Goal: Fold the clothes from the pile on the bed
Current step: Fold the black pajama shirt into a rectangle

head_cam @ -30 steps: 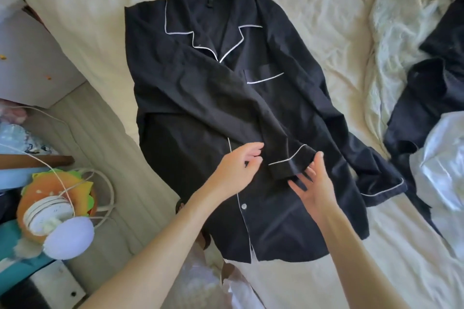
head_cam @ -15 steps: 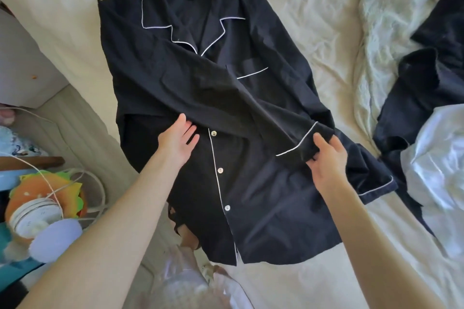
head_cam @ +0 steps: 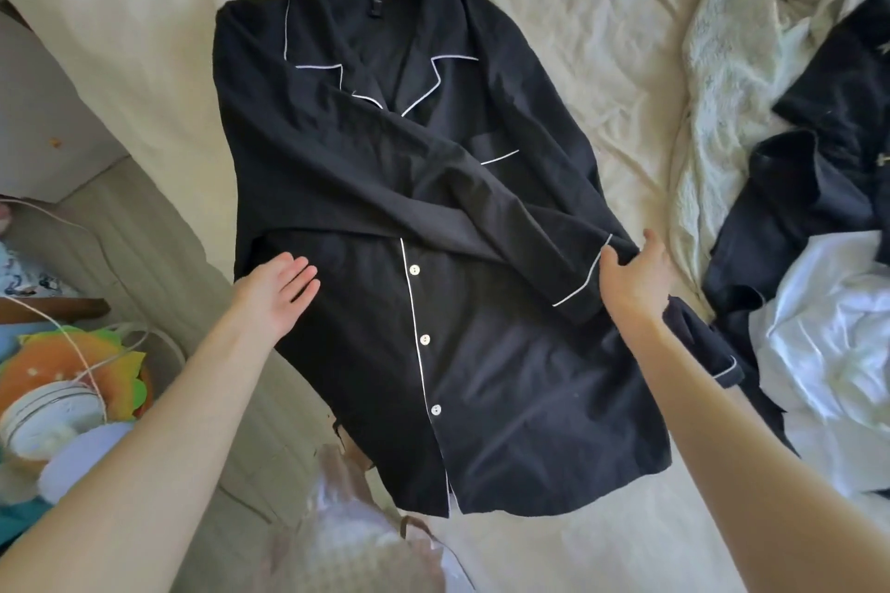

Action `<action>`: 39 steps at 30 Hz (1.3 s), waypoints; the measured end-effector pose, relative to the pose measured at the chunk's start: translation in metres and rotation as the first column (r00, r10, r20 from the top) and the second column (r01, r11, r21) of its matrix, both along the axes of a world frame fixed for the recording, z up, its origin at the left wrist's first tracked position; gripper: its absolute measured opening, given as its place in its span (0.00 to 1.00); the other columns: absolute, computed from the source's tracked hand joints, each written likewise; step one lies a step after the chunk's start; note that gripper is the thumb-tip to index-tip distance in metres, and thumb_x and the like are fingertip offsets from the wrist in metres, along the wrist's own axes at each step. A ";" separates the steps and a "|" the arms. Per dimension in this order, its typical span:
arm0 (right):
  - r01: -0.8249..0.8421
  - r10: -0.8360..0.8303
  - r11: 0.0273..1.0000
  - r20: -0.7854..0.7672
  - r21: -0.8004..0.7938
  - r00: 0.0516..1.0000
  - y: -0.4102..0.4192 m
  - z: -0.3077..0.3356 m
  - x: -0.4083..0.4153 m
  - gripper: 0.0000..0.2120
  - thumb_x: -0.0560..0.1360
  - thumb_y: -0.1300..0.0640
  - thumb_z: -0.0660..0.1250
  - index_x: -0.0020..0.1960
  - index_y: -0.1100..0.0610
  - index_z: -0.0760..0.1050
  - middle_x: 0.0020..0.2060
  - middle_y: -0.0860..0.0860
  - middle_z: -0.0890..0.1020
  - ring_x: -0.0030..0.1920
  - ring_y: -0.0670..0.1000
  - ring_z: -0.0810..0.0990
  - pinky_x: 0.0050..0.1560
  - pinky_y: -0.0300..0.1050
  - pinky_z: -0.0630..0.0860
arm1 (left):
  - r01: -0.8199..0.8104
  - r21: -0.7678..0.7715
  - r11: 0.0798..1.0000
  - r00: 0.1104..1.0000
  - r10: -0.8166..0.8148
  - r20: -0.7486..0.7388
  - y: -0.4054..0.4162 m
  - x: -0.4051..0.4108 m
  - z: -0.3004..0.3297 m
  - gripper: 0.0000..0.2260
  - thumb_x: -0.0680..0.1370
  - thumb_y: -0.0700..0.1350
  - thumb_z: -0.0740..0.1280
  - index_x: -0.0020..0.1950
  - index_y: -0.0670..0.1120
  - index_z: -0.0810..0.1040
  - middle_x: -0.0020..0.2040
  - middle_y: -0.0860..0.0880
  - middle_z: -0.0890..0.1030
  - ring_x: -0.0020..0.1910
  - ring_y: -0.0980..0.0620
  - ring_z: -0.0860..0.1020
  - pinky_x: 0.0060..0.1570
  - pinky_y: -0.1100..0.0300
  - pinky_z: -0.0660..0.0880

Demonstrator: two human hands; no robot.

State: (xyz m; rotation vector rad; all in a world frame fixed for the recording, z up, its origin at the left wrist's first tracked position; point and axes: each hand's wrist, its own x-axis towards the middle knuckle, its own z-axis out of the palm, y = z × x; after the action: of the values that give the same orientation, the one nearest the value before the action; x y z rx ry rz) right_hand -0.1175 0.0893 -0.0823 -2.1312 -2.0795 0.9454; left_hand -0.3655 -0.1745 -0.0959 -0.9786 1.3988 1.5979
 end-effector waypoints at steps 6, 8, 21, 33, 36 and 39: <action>-0.381 0.385 0.915 -0.004 0.134 0.923 -0.019 0.020 -0.088 0.20 0.79 0.53 0.59 0.69 0.58 0.67 0.67 0.56 0.70 0.68 0.58 0.65 0.67 0.56 0.62 | -0.012 -0.057 0.998 1.000 0.010 -0.025 0.002 -0.032 -0.003 0.18 0.83 0.40 0.50 0.73 0.38 0.62 0.71 0.42 0.69 0.68 0.45 0.69 0.57 0.53 0.71; -0.478 0.483 0.872 -0.023 0.109 0.875 -0.025 0.019 -0.126 0.18 0.80 0.53 0.59 0.67 0.58 0.70 0.65 0.56 0.72 0.66 0.58 0.67 0.64 0.56 0.63 | 0.007 -0.113 0.994 1.000 -0.008 -0.008 0.000 -0.037 -0.005 0.17 0.82 0.41 0.57 0.71 0.38 0.66 0.68 0.42 0.72 0.65 0.45 0.73 0.53 0.54 0.74; -0.774 0.775 0.627 0.026 0.091 0.631 -0.067 0.001 -0.309 0.19 0.80 0.49 0.58 0.68 0.56 0.70 0.62 0.54 0.74 0.64 0.56 0.69 0.62 0.54 0.65 | -0.139 0.018 0.990 0.965 0.131 0.225 -0.006 -0.062 -0.021 0.14 0.80 0.42 0.61 0.66 0.41 0.71 0.67 0.43 0.73 0.63 0.47 0.74 0.54 0.55 0.71; -0.768 0.761 0.640 -0.111 -0.027 0.639 -0.108 -0.019 -0.446 0.25 0.76 0.36 0.58 0.60 0.55 0.73 0.57 0.51 0.75 0.60 0.53 0.71 0.61 0.54 0.69 | -0.201 0.129 0.971 0.937 0.152 0.316 -0.060 -0.101 -0.047 0.22 0.78 0.58 0.62 0.65 0.45 0.72 0.66 0.47 0.74 0.64 0.48 0.72 0.59 0.51 0.69; -0.732 0.711 0.676 -0.190 -0.084 0.678 -0.112 -0.024 -0.463 0.18 0.76 0.42 0.63 0.35 0.53 0.65 0.33 0.48 0.71 0.38 0.49 0.70 0.41 0.44 0.67 | -0.285 0.128 0.950 0.874 0.203 0.442 -0.056 -0.109 -0.050 0.21 0.77 0.55 0.65 0.64 0.43 0.73 0.60 0.47 0.77 0.61 0.48 0.74 0.55 0.50 0.71; -0.660 0.592 0.723 -0.309 -0.205 0.744 -0.111 -0.024 -0.472 0.14 0.76 0.60 0.61 0.33 0.55 0.64 0.29 0.48 0.67 0.32 0.47 0.66 0.34 0.41 0.63 | -0.339 0.105 0.935 0.862 0.264 0.434 -0.054 -0.114 -0.052 0.09 0.79 0.48 0.65 0.56 0.44 0.77 0.53 0.46 0.80 0.49 0.48 0.78 0.44 0.51 0.74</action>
State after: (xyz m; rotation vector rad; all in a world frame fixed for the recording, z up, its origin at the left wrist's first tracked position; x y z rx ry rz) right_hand -0.5896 -0.0212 -0.1059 -1.2646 -2.7268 1.5706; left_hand -0.4791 -0.2281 -0.1475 -1.3848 0.8238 1.5823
